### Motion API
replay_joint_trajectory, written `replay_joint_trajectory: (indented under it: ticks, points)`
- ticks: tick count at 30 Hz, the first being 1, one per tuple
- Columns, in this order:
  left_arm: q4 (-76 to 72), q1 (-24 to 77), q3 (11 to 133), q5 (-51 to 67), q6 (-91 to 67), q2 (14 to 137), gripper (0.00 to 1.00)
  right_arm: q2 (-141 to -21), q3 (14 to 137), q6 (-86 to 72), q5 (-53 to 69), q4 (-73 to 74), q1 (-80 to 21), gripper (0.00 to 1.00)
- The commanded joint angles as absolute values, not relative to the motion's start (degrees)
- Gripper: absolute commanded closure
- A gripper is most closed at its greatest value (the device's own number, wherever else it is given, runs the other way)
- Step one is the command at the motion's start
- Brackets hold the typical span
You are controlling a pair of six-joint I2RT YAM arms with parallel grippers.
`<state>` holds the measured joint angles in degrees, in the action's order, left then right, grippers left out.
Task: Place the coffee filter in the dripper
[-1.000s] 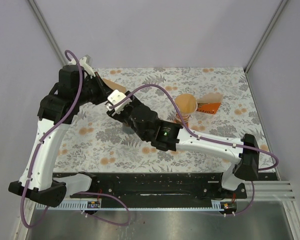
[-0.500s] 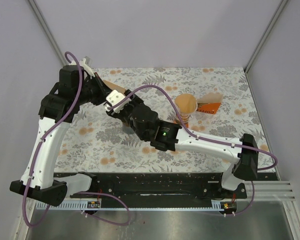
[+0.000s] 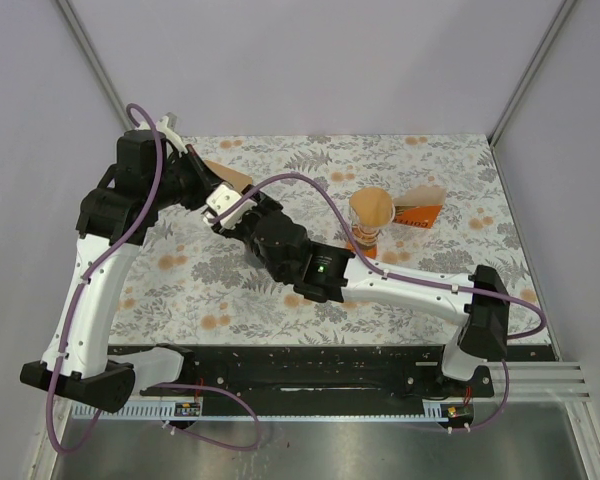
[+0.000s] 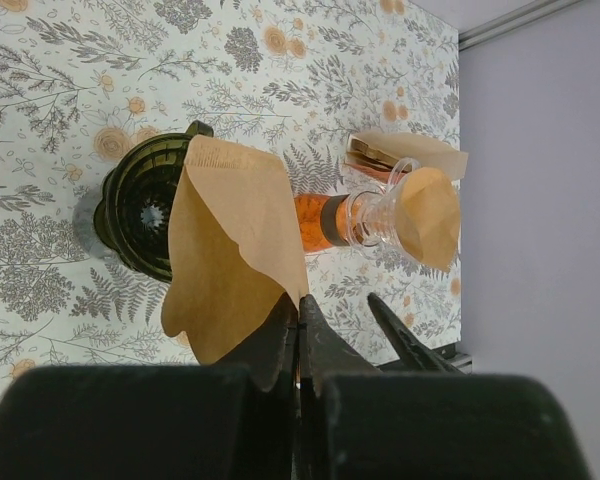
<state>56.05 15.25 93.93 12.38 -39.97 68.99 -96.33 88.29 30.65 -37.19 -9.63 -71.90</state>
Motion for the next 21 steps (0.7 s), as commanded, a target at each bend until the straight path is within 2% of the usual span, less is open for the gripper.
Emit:
replay_joint_trajectory:
  ticks: [1,3,5,13,14,16,18,21]
  points:
    - [54.1,14.5,94.3,13.4,-41.7,67.5,1.00,-97.6,90.4,31.3,-39.4,-10.8,-72.2,0.40]
    - [54.2,14.5,94.2,13.4,-41.6,67.4,1.00,-97.7,90.6,30.8,-39.1,-10.5,-72.2,0.41]
    - [54.2,14.5,94.0,13.6,-41.7,67.2,1.00,-97.8,90.9,30.8,-39.5,-10.4,-72.2,0.46]
    - [53.2,14.3,92.6,12.8,-40.3,66.5,1.00,-97.9,91.6,29.2,-40.5,-9.2,-70.7,0.94]
    - [52.6,14.3,92.5,12.2,-39.7,66.4,1.00,-97.8,91.8,27.4,-39.8,-7.8,-70.1,0.98]
    - [51.4,14.3,92.4,10.4,-37.8,66.4,0.82,-97.4,92.7,23.1,-37.1,-4.4,-68.4,1.00]
    - [49.8,14.3,92.5,8.6,-34.6,66.0,0.69,-97.1,93.9,18.2,-33.4,-0.5,-66.4,1.00]
    - [47.6,14.3,92.3,7.9,-30.4,65.1,0.57,-96.9,95.8,12.8,-28.8,5.2,-63.8,1.00]
